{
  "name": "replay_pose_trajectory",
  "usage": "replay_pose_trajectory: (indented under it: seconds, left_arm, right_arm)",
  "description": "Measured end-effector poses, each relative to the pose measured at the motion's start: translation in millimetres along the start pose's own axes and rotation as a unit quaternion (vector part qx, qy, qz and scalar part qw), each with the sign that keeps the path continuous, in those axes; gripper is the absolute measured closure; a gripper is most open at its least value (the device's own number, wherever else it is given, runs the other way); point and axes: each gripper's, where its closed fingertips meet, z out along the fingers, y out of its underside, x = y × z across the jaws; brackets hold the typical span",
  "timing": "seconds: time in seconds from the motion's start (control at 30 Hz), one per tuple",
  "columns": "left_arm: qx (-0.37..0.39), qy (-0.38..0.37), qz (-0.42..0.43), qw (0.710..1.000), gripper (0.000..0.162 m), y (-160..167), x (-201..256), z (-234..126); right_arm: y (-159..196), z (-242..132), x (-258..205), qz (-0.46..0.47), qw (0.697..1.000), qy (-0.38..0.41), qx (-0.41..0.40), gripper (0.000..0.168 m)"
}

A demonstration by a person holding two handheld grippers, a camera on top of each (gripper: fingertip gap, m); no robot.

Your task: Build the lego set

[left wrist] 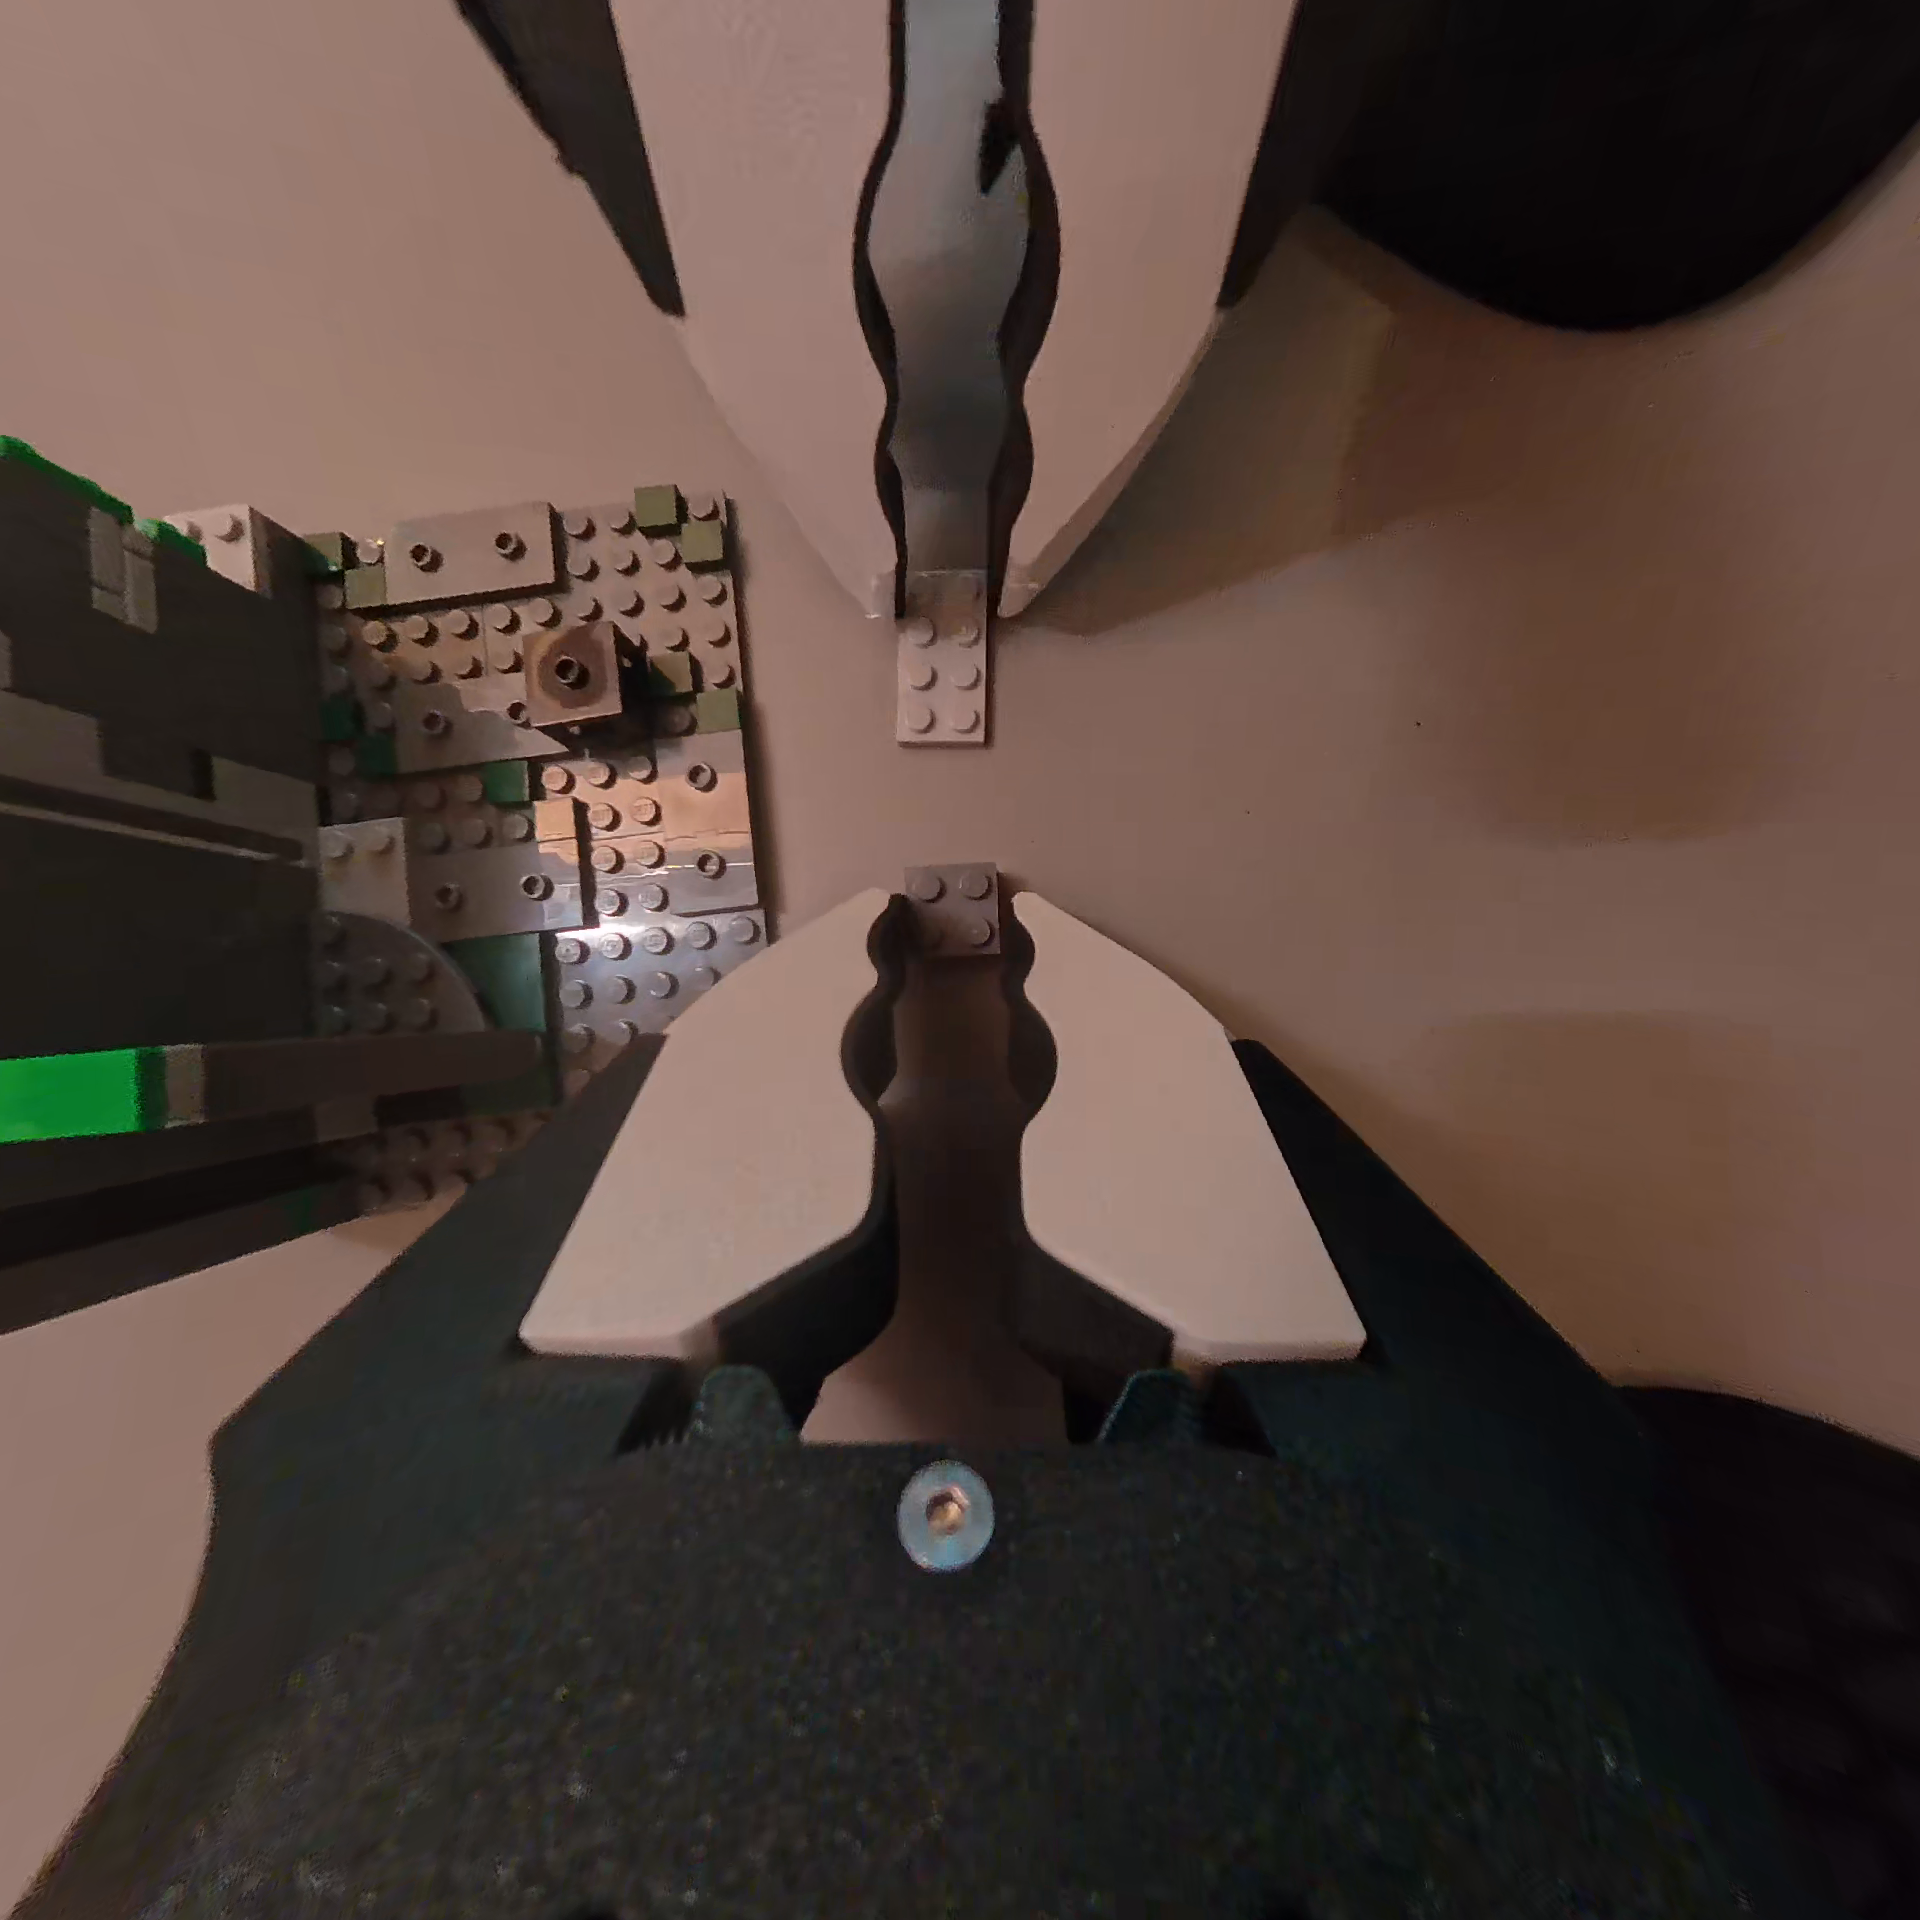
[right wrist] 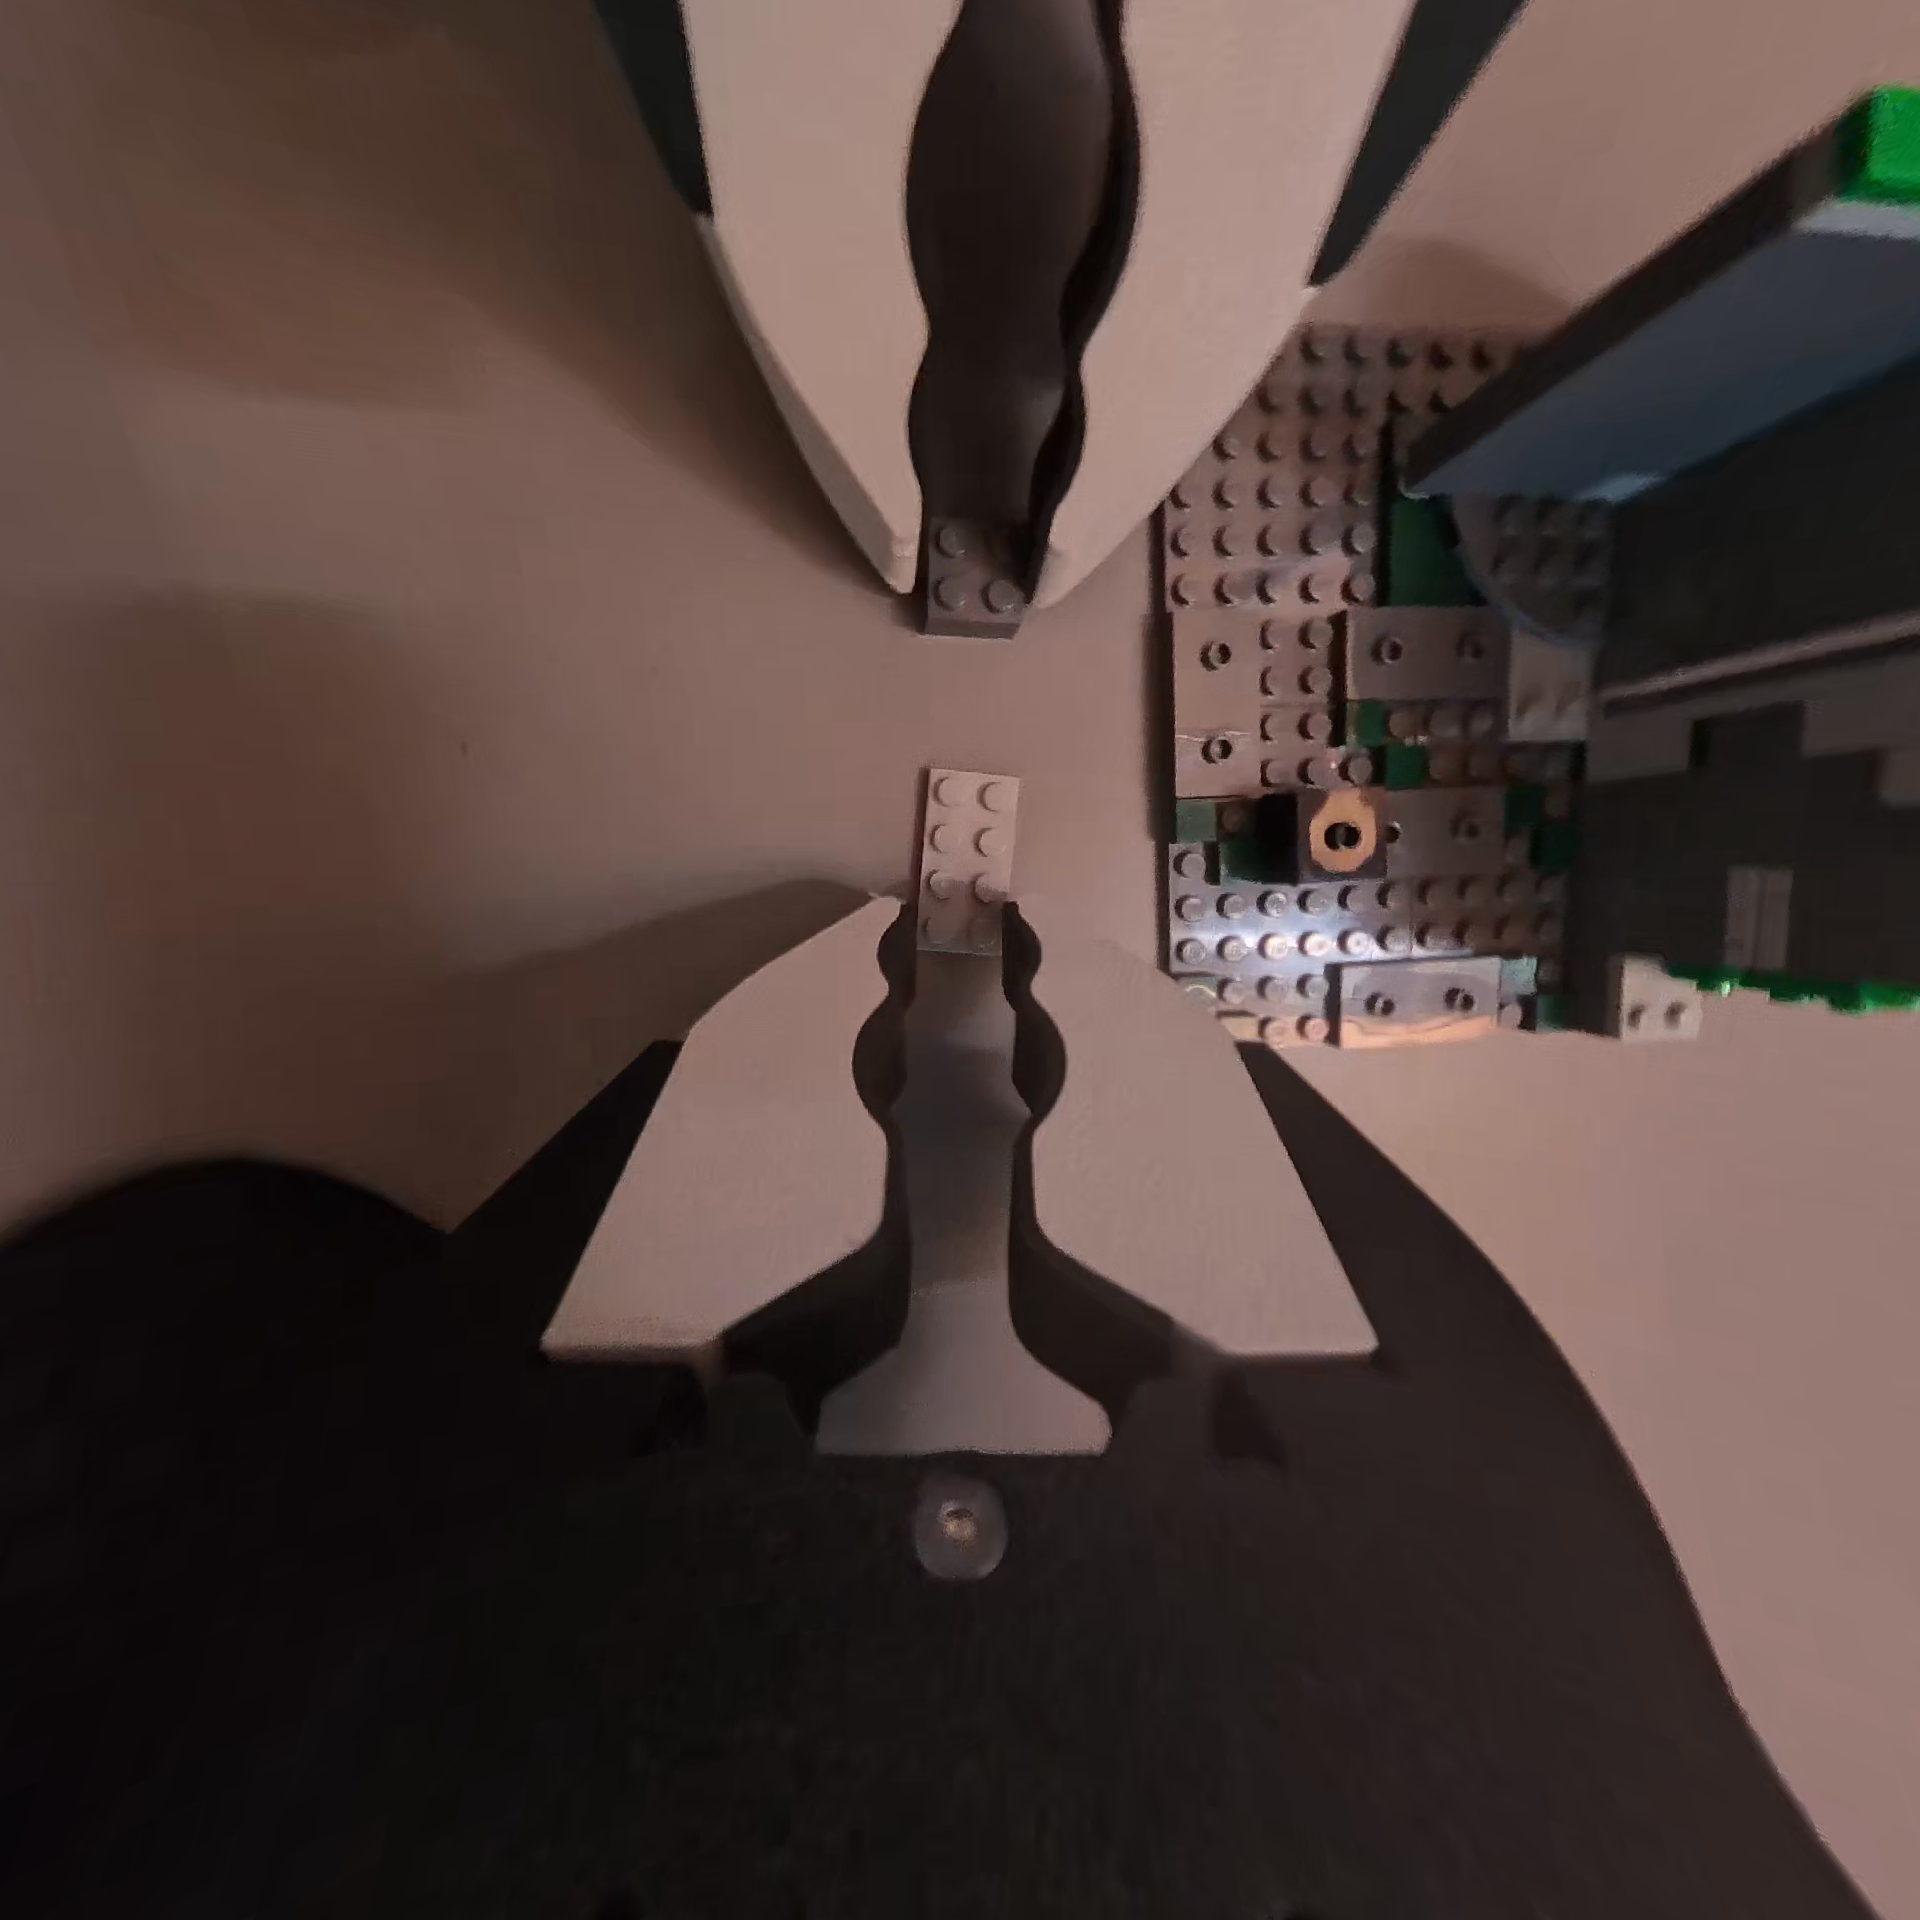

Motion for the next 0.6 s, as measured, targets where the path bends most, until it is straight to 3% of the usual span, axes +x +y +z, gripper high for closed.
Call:
replay_pose_trajectory:
  seconds: [0.1,0.3,0.47,0.6]
  left_arm:
    - [-0.001,-0.004,0.001,1.000,0.145,0,-2,0]
    - [0.005,-0.006,-0.009,1.000,0.142,0,-3,-1]
    - [0.046,-0.022,-0.027,0.998,0.137,-9,-5,-18]
    - [0.063,-0.090,-0.035,0.993,0.143,-10,-10,-42]
  right_arm:
    - [5,-2,3,-0.049,0.998,-0.034,-0.021,0.153]
    - [3,-2,2,-0.051,0.998,-0.046,-0.009,0.151]
    - [-8,-19,10,0.008,0.998,-0.009,0.064,0.145]
    - [-20,-45,25,0.090,0.982,0.068,0.154,0.145]
